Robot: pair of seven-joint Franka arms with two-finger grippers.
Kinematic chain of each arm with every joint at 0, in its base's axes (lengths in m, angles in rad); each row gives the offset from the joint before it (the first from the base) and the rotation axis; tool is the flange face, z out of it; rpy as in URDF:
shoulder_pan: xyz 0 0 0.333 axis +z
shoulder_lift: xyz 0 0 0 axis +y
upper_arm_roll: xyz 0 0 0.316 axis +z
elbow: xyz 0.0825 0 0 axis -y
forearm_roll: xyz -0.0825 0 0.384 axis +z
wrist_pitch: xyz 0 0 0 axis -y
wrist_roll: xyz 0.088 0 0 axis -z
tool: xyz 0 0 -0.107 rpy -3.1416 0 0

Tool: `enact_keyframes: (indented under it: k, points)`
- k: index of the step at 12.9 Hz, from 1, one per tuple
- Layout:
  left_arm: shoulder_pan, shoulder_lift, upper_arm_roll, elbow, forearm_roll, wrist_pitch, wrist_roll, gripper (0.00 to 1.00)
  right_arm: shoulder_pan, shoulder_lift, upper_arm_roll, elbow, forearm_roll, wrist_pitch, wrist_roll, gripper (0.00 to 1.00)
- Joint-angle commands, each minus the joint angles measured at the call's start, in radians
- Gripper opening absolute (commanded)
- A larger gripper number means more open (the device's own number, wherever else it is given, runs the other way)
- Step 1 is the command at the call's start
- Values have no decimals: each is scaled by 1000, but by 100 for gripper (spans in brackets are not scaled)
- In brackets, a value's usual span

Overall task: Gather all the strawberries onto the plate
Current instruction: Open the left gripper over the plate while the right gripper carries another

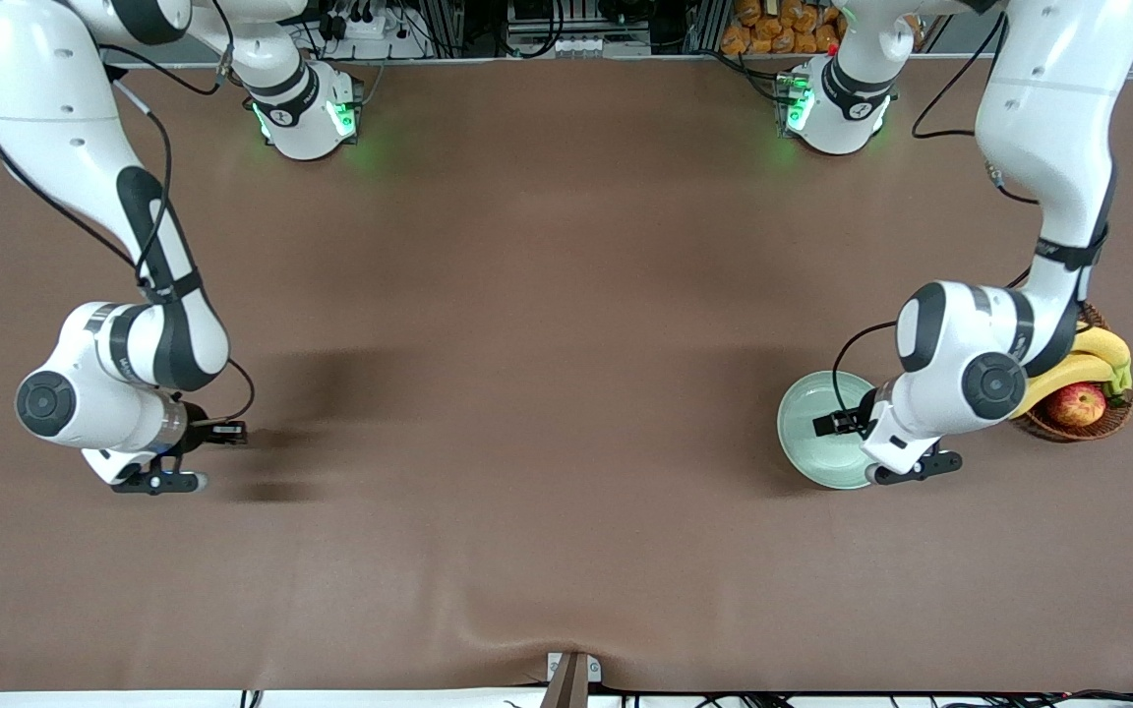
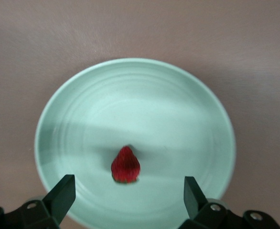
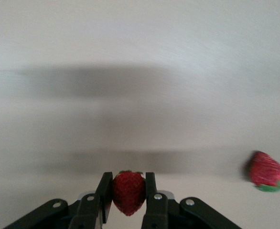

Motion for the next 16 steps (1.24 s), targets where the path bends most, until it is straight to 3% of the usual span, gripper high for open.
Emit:
enact_keyframes:
  k: [1, 3, 5, 10, 13, 16]
  points:
    - [-27, -75, -4, 17, 18, -88, -18, 100, -3, -29, 90, -11, 13, 7, -17, 0]
    - [-70, -89, -4, 50, 18, -140, -24, 100, 7, -25, 170, 15, 13, 10, -11, 0]
    - [-124, -92, -4, 62, 16, -159, -90, 100, 71, -21, 204, 31, 14, 25, -8, 0]
    - [-256, -28, -4, 91, 4, -157, -322, 100, 356, 9, 209, 58, 22, 192, 75, 0]
    - [-304, 17, -4, 126, -22, -150, -404, 100, 505, 89, 207, 149, 14, 216, 98, 0]
    - [-314, 32, -4, 129, -28, -145, -439, 100, 585, 184, 207, 216, 14, 318, 98, 0]
